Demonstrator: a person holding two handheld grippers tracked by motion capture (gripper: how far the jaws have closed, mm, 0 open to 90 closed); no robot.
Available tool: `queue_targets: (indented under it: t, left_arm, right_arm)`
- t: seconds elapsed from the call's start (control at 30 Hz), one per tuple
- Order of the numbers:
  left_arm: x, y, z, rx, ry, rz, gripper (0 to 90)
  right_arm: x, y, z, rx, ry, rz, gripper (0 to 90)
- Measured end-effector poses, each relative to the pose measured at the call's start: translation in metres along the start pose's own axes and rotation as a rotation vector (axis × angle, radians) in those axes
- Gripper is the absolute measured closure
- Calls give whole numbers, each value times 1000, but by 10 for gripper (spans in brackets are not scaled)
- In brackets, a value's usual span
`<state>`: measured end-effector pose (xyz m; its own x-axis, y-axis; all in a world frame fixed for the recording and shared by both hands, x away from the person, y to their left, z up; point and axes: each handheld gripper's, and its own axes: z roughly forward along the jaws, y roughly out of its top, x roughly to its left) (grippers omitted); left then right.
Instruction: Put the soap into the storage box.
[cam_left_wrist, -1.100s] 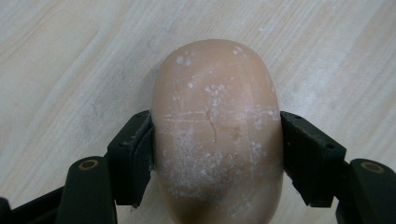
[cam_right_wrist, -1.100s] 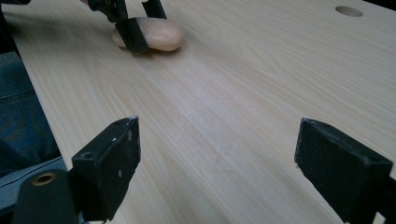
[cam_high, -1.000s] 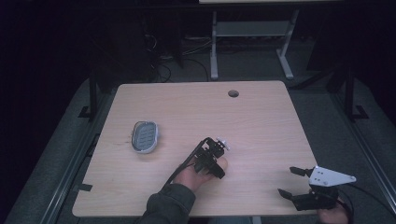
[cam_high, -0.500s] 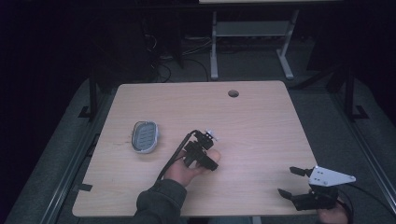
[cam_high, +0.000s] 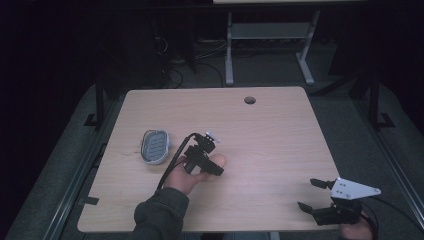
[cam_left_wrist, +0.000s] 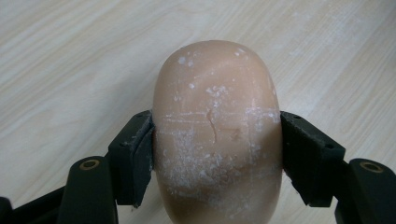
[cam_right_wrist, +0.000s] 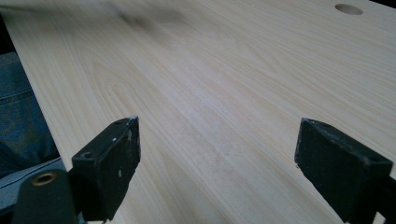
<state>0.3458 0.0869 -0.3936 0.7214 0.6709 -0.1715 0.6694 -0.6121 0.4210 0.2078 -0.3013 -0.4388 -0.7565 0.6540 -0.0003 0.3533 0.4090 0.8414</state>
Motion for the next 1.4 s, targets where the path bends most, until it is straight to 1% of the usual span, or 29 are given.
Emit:
queue_targets:
  t: [0.07,0.1,0.17,0.27,0.3,0.4,0.43,0.5,0.53,0.6,0.67,0.73,0.77,0.83,0.87,0.9,0.93,0.97,1.0,1.1,1.13,1.2,1.23,1.27,1.3,1.37,1.4]
  left_arm:
    - [3,-1,-3,-5,1,-8,320]
    - [6,-1,-6,-5,-7,-17,320]
    - [8,-2,-7,-9,-3,-19,320]
    - [12,-3,-9,-10,-10,-27,321]
    - [14,-3,-11,-17,-12,-39,321]
    - [17,-4,-14,-17,-12,-42,321]
    - [20,-4,-16,-22,-16,-53,321]
    - [22,-4,-17,-25,-16,-54,321]
    - [25,-5,-20,-30,-14,-64,321]
    - [28,-5,-22,-31,-24,-73,322]
    - [30,-6,-24,-36,-18,-79,322]
    - [33,-7,-27,-44,-24,-92,322]
    - [33,-7,-27,-44,-24,-92,322]
    - [39,-8,-31,-46,-24,-101,322]
    - [39,-8,-31,-46,-24,-101,322]
    - [44,-10,-35,-50,-24,-109,322]
    - [44,-10,-35,-50,-24,-109,322]
    - [48,-11,-38,-57,-27,-120,322]
    - [48,-11,-38,-57,-27,-120,322]
    - [57,-15,-44,-67,-30,-141,322]
    - [61,-17,-46,-79,-33,-160,322]
    - [66,-19,-49,-75,-27,-162,322]
    - [66,-19,-49,-75,-27,-162,322]
    - [68,-20,-51,-83,-32,-172,322]
    - [71,-21,-53,-85,-30,-171,322]
    - [76,-23,-57,-94,-26,-189,323]
    - [79,-24,-59,-89,-24,-184,323]
  right_arm:
    - [0,0,0,1,0,1,138]
    - [0,0,0,0,0,0,138]
    - [0,0,0,0,0,0,138]
    - [0,0,0,0,1,2,138]
    - [0,0,0,0,1,1,138]
    - [0,0,0,-1,1,3,138]
    - [-1,0,0,-1,1,4,138]
    - [-1,0,0,-1,3,7,138]
    - [-1,-1,0,-2,3,7,138]
    - [-1,-1,0,-1,3,7,138]
    - [-1,-1,1,-1,3,8,138]
    - [-1,-1,0,-2,2,8,138]
    - [-1,-1,0,-2,2,8,138]
    - [-1,-1,0,-3,2,8,138]
    - [-1,-1,0,-3,2,8,138]
    - [-1,-1,1,-2,2,8,138]
    - [-1,-1,1,-2,2,8,138]
    - [-1,-1,1,-1,3,7,138]
    - [-1,-1,1,-1,3,7,138]
    - [-1,-1,0,-2,1,9,138]
    - [-1,-1,0,-2,1,9,138]
    - [-1,-1,1,-1,2,9,138]
    - [-1,-1,1,-1,2,8,138]
    - [-1,-1,1,-1,2,8,138]
    - [-1,-1,1,-2,3,8,138]
    - [-1,-1,1,-1,3,9,138]
    - [-1,-1,1,0,3,9,138]
